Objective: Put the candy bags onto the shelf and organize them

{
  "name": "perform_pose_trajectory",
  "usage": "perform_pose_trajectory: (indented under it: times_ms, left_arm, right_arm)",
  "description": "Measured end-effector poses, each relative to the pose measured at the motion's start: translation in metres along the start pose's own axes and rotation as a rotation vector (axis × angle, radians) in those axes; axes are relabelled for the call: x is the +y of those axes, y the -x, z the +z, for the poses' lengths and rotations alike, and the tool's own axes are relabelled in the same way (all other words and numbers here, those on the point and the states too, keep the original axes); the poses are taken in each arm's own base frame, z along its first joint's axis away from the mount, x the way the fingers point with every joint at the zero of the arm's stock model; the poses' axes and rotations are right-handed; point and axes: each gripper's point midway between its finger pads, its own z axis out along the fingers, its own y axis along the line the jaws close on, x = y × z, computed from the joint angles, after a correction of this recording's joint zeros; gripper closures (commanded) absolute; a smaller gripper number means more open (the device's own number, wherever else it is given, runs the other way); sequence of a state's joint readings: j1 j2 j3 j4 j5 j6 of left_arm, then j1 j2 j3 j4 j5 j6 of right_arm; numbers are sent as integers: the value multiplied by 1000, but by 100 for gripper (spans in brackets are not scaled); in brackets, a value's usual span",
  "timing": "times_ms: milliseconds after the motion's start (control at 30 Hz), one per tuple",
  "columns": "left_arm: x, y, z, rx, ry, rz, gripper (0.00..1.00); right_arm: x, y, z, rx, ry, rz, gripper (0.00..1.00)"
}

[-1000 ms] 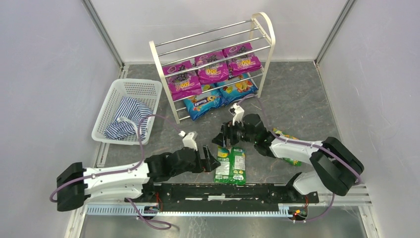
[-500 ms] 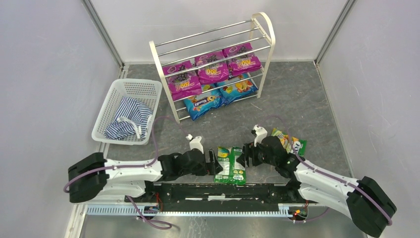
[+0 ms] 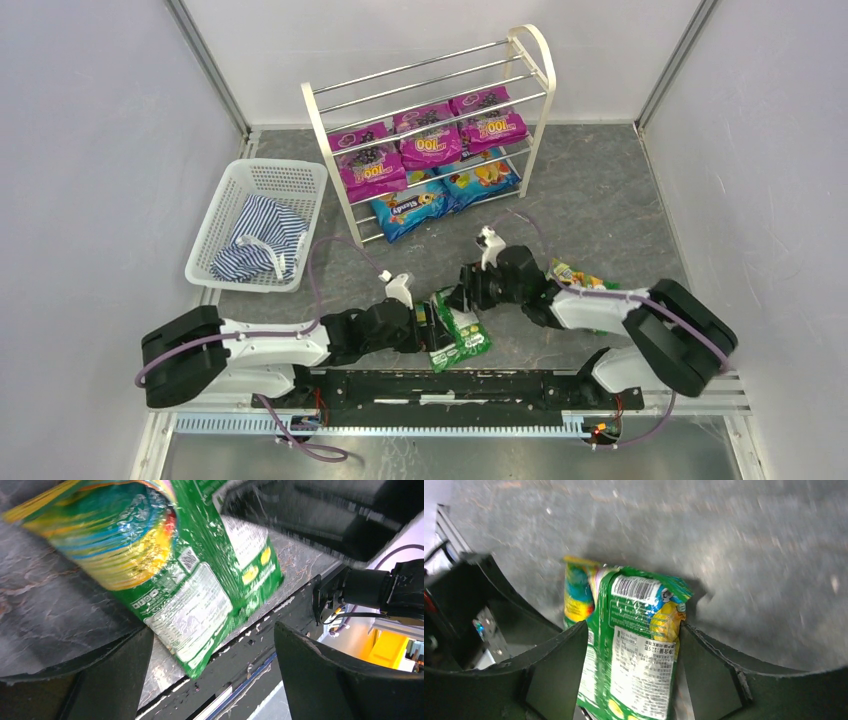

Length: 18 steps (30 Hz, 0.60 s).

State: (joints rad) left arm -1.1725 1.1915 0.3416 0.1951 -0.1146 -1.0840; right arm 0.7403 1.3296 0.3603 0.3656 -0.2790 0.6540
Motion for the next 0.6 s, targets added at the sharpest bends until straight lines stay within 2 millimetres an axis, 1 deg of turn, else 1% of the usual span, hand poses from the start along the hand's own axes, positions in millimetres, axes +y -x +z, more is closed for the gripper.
perform_pose_trajectory:
  times_ms: [33, 133, 200, 267, 333, 367, 433, 533, 600]
  left_arm:
    - [1, 1, -3, -5, 0, -2, 3]
    - [4, 4, -10, -23, -3, -9, 2]
    - [2, 6, -14, -31, -14, -17, 3]
    - [0, 7, -15, -35, -23, -22, 5]
    - [1, 6, -15, -30, -20, -30, 10]
    - [3, 4, -14, -25, -15, -33, 14]
    - [7, 0, -11, -6, -1, -35, 18]
    - [10, -7, -6, 21, 11, -43, 22]
    - [8, -6, -2, 20, 4, -46, 23]
  right_arm:
    - [5, 9, 8, 5, 9, -5, 26]
    - [12, 31, 20, 1, 3, -52, 22]
    - [14, 45, 20, -20, -18, -102, 18]
    - [9, 50, 14, -32, -56, -146, 17]
    - [0, 44, 3, -28, -92, -172, 17]
    - [-6, 38, -4, -25, -109, -179, 17]
    - [-17, 18, -20, -8, -126, -182, 18]
    - [-33, -13, -37, 23, -127, -154, 20]
    - [-36, -19, -45, -6, -88, -117, 21]
